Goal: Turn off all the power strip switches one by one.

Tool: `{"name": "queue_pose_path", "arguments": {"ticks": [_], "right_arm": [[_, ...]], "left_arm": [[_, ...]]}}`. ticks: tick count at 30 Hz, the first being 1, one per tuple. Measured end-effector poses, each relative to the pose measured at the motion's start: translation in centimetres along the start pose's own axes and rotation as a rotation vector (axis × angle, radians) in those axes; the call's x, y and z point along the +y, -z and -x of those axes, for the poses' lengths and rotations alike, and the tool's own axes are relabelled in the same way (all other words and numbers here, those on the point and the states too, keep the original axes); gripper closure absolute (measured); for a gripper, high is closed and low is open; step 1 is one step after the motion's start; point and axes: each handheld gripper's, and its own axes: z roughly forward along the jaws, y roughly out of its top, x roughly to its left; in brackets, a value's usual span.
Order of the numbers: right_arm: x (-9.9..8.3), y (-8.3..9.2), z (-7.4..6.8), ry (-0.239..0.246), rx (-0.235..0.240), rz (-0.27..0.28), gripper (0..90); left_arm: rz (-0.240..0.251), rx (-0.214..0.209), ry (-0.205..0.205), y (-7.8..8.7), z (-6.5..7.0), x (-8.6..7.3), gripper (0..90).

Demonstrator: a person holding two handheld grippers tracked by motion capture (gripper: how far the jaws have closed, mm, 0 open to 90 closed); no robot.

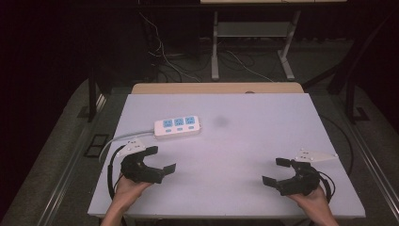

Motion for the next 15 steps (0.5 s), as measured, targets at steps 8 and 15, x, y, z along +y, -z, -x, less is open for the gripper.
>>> {"name": "queue_pose_path", "arguments": {"ticks": [8,15], "right_arm": [[0.0,0.0,0.0,-0.002,-0.002,0.001,0.7],[0.0,0.0,0.0,-0.002,-0.003,-0.002,0.7]], "left_arm": [[-0.03,0.006,0.001,-0.3,-0.9,0.6,0.0],[-0.058,0.01,-0.007,-0.7,-1.4,1.5,0.0]]}}
